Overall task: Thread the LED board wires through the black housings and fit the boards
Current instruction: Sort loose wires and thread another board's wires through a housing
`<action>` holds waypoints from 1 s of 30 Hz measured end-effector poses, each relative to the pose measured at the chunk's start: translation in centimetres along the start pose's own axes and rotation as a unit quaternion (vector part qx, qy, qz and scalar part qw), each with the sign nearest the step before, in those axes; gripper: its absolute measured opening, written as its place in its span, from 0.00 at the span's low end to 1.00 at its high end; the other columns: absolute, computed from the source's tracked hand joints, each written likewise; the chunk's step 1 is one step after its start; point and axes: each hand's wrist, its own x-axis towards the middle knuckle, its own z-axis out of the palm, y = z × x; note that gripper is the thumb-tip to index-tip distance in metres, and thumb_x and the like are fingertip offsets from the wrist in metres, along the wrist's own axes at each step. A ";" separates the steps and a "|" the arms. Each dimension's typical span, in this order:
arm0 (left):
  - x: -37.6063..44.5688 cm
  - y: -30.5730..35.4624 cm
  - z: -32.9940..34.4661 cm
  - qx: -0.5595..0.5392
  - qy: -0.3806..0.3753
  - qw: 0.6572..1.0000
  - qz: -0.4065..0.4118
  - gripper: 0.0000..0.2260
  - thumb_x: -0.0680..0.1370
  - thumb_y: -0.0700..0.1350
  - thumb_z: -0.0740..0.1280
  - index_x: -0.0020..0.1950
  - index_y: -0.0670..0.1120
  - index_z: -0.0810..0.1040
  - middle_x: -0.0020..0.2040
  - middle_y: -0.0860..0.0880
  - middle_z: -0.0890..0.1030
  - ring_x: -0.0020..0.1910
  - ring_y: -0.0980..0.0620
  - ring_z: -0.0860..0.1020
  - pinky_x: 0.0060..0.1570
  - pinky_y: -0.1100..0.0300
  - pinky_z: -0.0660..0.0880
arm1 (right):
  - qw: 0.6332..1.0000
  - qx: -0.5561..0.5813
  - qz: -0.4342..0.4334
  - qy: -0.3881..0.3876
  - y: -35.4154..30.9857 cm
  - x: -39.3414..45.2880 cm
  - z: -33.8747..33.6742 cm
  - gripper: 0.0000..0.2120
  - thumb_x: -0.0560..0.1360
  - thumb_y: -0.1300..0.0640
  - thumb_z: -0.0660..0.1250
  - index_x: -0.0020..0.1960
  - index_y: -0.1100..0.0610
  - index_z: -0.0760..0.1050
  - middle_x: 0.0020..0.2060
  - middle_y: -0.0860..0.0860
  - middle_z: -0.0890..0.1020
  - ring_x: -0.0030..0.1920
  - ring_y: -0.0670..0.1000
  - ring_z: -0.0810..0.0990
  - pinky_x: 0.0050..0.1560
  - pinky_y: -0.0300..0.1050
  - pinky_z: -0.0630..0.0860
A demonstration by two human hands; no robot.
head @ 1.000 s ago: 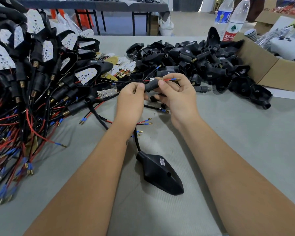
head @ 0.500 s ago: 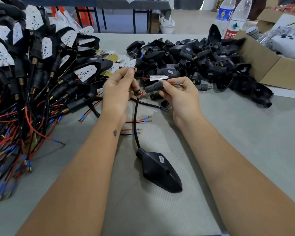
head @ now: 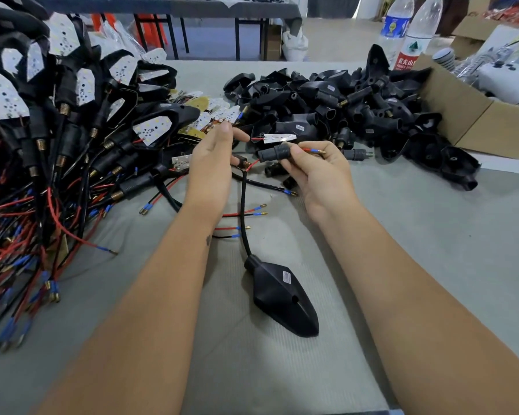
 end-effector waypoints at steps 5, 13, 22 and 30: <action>0.5 -0.4 -0.3 -0.022 0.014 1.000 0.009 0.12 0.82 0.48 0.63 0.42 0.55 0.83 0.25 0.57 0.68 0.32 0.55 0.67 0.38 0.64 0.68 | 1.000 -0.008 -0.001 -0.005 0.0 -0.1 0.1 0.09 0.77 0.71 0.65 0.42 0.60 0.72 0.45 0.59 0.79 0.47 0.53 0.80 0.48 0.40 0.81; 0.1 -0.7 -0.6 0.054 -0.033 0.998 0.018 0.07 0.78 0.41 0.68 0.48 0.53 0.83 0.34 0.60 0.81 0.32 0.65 0.74 0.40 0.72 0.73 | 1.000 0.003 0.002 -0.001 -0.1 0.0 -0.2 0.09 0.76 0.71 0.65 0.42 0.60 0.72 0.44 0.58 0.80 0.46 0.53 0.81 0.49 0.41 0.81; -0.3 0.0 -0.7 0.073 -0.051 0.996 0.005 0.09 0.75 0.39 0.70 0.40 0.52 0.84 0.42 0.41 0.84 0.40 0.53 0.75 0.41 0.65 0.71 | 0.999 0.029 0.014 0.014 -0.2 0.2 -0.3 0.08 0.76 0.70 0.66 0.42 0.59 0.73 0.43 0.57 0.81 0.44 0.51 0.82 0.46 0.39 0.81; -0.4 0.1 -0.6 0.066 -0.052 0.996 -0.014 0.08 0.74 0.38 0.69 0.38 0.49 0.83 0.39 0.44 0.79 0.38 0.54 0.72 0.33 0.72 0.67 | 0.996 0.078 0.044 0.025 -0.5 0.3 -0.4 0.08 0.76 0.71 0.65 0.42 0.61 0.74 0.34 0.54 0.82 0.42 0.52 0.82 0.41 0.37 0.81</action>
